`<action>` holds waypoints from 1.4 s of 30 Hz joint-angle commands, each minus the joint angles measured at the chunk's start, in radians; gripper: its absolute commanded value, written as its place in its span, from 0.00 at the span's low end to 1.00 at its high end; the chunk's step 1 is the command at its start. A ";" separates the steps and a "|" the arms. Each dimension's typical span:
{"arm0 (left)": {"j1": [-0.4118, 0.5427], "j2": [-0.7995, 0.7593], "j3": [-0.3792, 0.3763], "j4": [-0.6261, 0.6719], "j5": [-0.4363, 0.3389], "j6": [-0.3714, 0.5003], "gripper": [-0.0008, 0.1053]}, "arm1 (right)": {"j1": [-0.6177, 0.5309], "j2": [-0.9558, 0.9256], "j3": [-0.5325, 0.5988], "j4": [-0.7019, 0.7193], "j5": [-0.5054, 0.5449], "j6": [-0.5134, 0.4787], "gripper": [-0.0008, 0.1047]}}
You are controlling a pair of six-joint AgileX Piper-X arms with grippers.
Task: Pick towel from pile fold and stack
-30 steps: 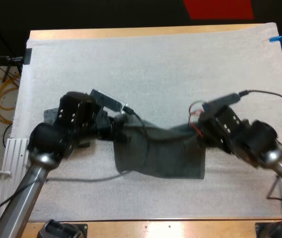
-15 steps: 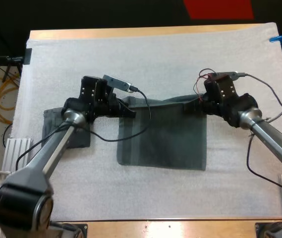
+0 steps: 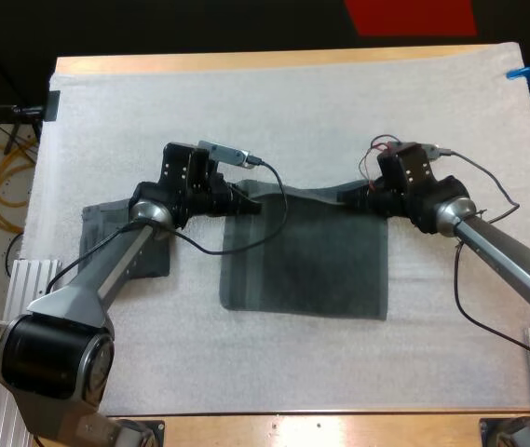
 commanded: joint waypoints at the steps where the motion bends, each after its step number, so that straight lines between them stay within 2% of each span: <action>1: 0.002 -0.004 -0.018 -0.018 0.000 -0.013 0.32 | -0.013 -0.007 -0.021 -0.043 -0.014 0.020 0.43; 3: 0.002 -0.004 -0.048 -0.018 -0.012 -0.017 0.44 | -0.029 -0.007 -0.052 -0.065 -0.016 0.027 0.53; 5: 0.002 -0.004 -0.080 -0.016 -0.027 -0.017 0.50 | -0.045 -0.007 -0.089 -0.078 -0.016 0.027 0.56; 8: 0.002 -0.013 -0.148 -0.001 -0.038 -0.005 0.50 | -0.077 -0.010 -0.158 -0.075 -0.021 0.023 0.56; 11: 0.002 -0.041 -0.204 0.043 -0.038 0.045 0.50 | -0.097 -0.035 -0.229 -0.030 -0.022 0.006 0.56; 15: 0.002 -0.120 -0.239 0.104 -0.040 0.122 0.50 | -0.098 -0.103 -0.285 0.074 -0.022 -0.095 0.56; 20: 0.002 -0.256 -0.239 0.195 -0.060 0.130 0.50 | -0.087 -0.239 -0.293 0.212 -0.022 -0.123 0.56; 24: 0.002 -0.386 -0.239 0.328 -0.060 0.138 0.51 | -0.077 -0.361 -0.293 0.366 -0.022 -0.124 0.56; 28: 0.002 -0.506 -0.239 0.455 -0.060 0.143 0.58 | -0.053 -0.480 -0.292 0.527 -0.020 -0.124 0.56; 31: 0.002 -0.595 -0.231 0.552 -0.060 0.143 0.59 | -0.027 -0.566 -0.267 0.618 -0.020 -0.123 0.56; 38: 0.002 -0.785 -0.158 0.717 -0.060 0.141 0.59 | 0.073 -0.764 -0.111 0.720 0.006 -0.031 0.56; 42: 0.002 -0.891 -0.060 0.748 -0.054 0.093 0.59 | 0.135 -0.873 0.017 0.733 0.043 0.067 0.56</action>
